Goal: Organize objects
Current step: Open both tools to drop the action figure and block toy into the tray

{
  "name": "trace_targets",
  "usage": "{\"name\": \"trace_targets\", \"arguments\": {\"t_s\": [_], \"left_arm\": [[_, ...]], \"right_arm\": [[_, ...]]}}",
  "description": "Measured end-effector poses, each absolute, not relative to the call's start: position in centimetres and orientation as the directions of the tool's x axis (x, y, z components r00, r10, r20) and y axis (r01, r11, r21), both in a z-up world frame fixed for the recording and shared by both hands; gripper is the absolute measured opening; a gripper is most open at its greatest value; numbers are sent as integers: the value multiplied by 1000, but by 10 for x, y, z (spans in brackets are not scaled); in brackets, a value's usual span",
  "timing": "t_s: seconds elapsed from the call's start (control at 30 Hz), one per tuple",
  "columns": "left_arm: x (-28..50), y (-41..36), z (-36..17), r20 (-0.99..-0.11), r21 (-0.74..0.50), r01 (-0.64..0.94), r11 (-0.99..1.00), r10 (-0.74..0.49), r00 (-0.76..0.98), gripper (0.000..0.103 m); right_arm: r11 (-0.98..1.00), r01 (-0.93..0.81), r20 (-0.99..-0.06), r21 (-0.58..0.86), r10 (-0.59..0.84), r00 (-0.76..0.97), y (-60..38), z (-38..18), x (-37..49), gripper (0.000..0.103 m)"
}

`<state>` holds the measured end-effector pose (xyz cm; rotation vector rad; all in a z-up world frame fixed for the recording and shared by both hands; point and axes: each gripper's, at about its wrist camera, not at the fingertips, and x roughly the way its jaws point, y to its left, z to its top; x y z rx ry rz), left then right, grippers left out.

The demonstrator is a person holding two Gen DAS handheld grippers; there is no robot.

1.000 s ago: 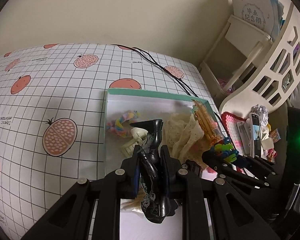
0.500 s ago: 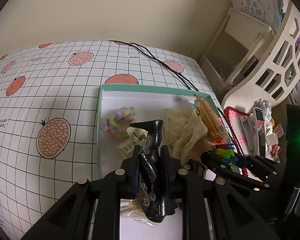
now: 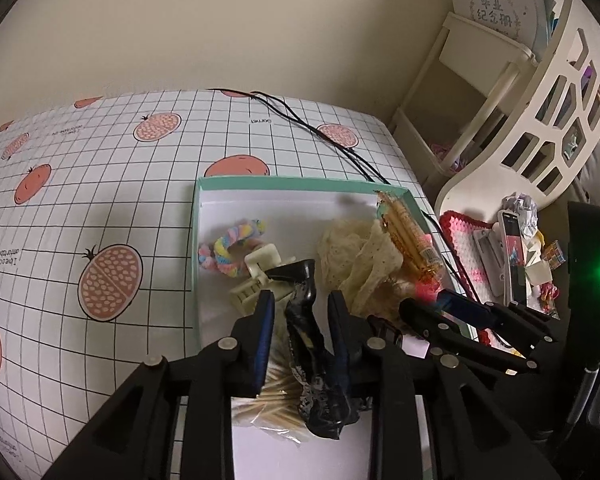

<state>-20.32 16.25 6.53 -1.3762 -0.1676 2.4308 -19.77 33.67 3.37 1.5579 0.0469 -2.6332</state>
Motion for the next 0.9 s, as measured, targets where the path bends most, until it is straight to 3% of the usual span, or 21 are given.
{"name": "trace_targets", "arguments": {"t_s": [0.1,0.4,0.47,0.6,0.7,0.77,0.9], "left_arm": [[-202,160,70,-804,-267,-233,-935,350,-482,31],[-203,146,83,-781,-263,-185,-947,321,-535,60],[-203,141,84,-780,-261,-169,-951,310,-544,64],[-204,130,84,-776,-258,-138,-956,290,-560,84],[-205,121,84,-774,-255,-111,-961,272,-572,88],[-205,114,84,-769,-248,-87,-965,251,-588,99],[-203,103,83,-766,-228,-49,-973,210,-608,103]], "right_arm": [[-996,89,-870,15,-57,-490,335,37,-197,42],[-996,89,-863,15,-58,-502,334,40,-195,44],[-996,84,-861,22,-62,-505,336,41,-194,59],[-996,82,-856,29,-67,-513,338,43,-192,67],[-996,75,-851,46,-79,-519,341,45,-191,80],[-996,72,-850,47,-78,-521,342,46,-190,92],[-996,68,-846,52,-80,-527,342,49,-187,99]]}}
